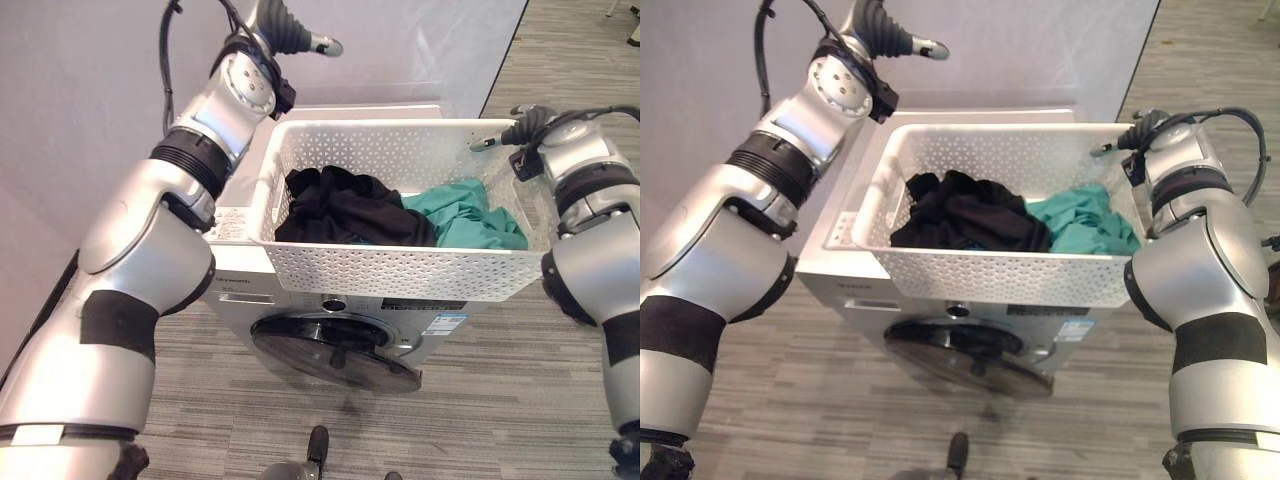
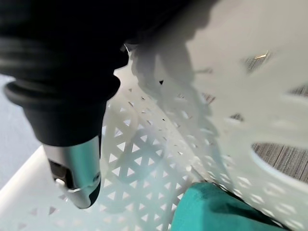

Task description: Grab the laundry basket,head to the washer,open it,put in the laundry and shut it.

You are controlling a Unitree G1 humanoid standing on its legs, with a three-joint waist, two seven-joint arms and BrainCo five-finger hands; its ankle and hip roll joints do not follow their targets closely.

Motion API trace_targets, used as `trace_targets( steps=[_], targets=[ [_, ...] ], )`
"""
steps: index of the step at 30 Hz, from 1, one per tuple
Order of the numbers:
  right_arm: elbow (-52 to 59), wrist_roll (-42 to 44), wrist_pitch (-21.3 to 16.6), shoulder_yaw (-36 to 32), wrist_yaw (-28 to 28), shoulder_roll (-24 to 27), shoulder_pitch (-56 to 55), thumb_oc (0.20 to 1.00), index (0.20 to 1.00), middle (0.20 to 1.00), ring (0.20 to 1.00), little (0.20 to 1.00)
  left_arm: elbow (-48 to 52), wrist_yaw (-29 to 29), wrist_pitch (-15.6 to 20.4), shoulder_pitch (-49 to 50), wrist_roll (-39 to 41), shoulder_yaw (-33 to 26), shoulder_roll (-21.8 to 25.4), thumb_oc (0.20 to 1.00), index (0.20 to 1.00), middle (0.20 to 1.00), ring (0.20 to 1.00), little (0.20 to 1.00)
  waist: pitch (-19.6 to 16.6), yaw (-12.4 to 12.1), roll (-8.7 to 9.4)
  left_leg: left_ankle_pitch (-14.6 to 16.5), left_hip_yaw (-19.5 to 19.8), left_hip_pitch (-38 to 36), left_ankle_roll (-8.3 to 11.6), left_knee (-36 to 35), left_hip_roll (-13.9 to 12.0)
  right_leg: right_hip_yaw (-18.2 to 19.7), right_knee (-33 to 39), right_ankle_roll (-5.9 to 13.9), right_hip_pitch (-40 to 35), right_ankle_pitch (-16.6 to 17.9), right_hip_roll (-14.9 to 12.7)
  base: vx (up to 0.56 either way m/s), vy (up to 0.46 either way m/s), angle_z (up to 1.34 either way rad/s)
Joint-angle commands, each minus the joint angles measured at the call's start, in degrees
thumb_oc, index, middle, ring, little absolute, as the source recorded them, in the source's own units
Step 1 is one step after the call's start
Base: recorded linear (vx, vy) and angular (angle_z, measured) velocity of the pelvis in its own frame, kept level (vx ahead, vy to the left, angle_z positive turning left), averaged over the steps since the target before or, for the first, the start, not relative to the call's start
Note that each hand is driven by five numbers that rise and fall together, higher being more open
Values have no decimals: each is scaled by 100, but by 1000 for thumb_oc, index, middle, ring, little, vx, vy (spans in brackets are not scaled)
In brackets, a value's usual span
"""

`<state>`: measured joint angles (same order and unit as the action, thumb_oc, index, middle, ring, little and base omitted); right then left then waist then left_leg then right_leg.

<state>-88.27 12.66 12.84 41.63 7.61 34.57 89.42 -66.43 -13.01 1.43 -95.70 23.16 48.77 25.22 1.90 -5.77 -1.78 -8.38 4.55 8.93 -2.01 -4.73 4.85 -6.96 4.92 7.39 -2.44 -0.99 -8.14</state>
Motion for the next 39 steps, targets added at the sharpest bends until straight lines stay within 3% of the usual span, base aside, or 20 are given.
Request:
trace_targets(
  steps=[1,7,16,24,28,32,36,39],
  targets=[
    [-256,-47,-91,288,-16,452,121,1000,1000,1000,1000,1000,-636,100,328,-1100,781,-316,152,1000,1000,1000,1000,1000,-249,-314,14,549,286,-308,357,4,9,-184,-275,703,-437,416,-726,34,-22,4],
    [-252,-168,37,201,139,518,-160,1000,1000,1000,1000,1000,-670,303,307,-1406,1445,-292,539,1000,1000,1000,1000,1000,-379,-473,7,595,360,-465,353,30,7,-275,-299,708,-611,444,-723,30,-15,10],
    [-175,-523,85,221,355,540,-622,1000,1000,1000,1000,1000,-914,566,183,-1673,1391,149,1245,1000,1000,1000,1000,1000,-590,-669,-23,653,434,-622,348,69,40,-367,-326,728,-784,539,-734,16,-9,3],
    [-159,-729,85,264,409,647,-838,1000,1000,1000,1000,1000,-951,778,109,-1636,1399,297,1375,1000,1000,1000,1000,1000,-663,-714,-40,668,448,-649,327,72,62,-403,-324,745,-828,625,-736,1,-1,1],
    [-134,-795,39,265,419,739,-948,1000,1000,1000,1000,1000,-725,829,170,-1263,1274,293,1111,1000,1000,1000,1000,1000,-639,-714,-24,668,490,-661,313,94,74,-385,-353,745,-847,642,-729,-8,-1,2],
    [-283,-906,28,258,434,949,-1092,1000,1000,1000,1000,1000,-183,664,408,-718,1574,-109,467,1000,1000,1000,1000,1000,-574,-765,31,667,565,-657,305,125,67,-446,-385,712,-878,537,-703,-17,-15,4],
    [-475,-977,18,228,498,1169,-1238,1000,1000,1000,1000,1000,201,425,567,-606,1515,-235,-55,1000,1000,1000,1000,1000,-537,-798,114,633,650,-585,326,148,44,-485,-393,667,-873,442,-644,-39,-49,10],
    [-523,-965,18,199,497,1269,-1328,1000,1000,1000,1000,1000,456,252,634,-673,1451,-272,-173,1000,1000,1000,1000,1000,-499,-843,149,605,686,-537,349,153,-14,-527,-371,621,-861,276,-571,-60,-72,15]
  ],
)
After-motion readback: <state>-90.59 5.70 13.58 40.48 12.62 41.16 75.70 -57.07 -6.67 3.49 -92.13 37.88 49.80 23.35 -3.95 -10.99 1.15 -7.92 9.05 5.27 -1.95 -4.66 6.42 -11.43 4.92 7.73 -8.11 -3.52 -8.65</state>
